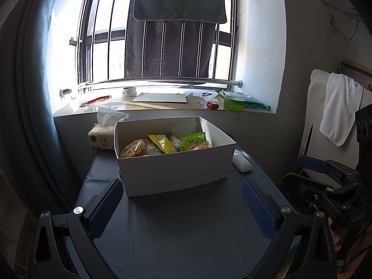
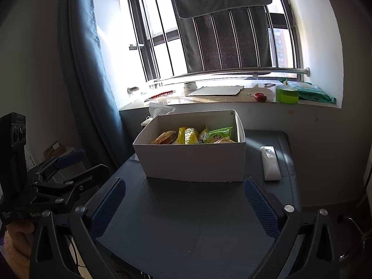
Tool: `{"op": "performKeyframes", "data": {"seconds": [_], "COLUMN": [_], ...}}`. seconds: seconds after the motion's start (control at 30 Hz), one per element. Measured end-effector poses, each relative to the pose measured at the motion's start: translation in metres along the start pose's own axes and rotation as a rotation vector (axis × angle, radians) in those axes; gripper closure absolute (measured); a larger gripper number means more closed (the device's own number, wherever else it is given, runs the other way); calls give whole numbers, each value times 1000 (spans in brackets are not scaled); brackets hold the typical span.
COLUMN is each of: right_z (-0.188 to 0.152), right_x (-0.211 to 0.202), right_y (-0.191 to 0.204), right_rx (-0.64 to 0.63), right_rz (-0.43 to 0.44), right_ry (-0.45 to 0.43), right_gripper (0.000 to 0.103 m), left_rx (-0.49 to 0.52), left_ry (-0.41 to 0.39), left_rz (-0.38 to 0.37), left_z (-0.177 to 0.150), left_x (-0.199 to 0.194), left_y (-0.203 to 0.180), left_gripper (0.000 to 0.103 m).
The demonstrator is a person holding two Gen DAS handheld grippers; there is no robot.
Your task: Organize snacks
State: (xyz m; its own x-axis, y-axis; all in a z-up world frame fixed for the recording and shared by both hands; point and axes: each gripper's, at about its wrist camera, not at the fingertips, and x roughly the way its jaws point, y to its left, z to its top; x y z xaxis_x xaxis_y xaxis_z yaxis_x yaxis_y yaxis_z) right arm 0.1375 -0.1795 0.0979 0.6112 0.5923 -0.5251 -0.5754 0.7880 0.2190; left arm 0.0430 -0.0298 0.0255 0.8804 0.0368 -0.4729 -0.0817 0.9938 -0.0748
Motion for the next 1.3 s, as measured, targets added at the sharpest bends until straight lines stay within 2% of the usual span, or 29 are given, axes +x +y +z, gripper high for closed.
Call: {"op": "performKeyframes", "data": {"seconds": [0.1,1.3], "right_z": [-1,-5], "right_x": [0,4], "right_y": [1,0], "right_rx": [-4,-10], "right_rz": [-2,8], "right_ry": [1,18], "right_gripper": [0,0], "left_rx": [7,2], "left_ry": [10,39], "left_rz": [18,-57], "left_z": [-1,-4], "left_x": [3,4], "left_y": [0,-7], "left_gripper": [0,0]}}
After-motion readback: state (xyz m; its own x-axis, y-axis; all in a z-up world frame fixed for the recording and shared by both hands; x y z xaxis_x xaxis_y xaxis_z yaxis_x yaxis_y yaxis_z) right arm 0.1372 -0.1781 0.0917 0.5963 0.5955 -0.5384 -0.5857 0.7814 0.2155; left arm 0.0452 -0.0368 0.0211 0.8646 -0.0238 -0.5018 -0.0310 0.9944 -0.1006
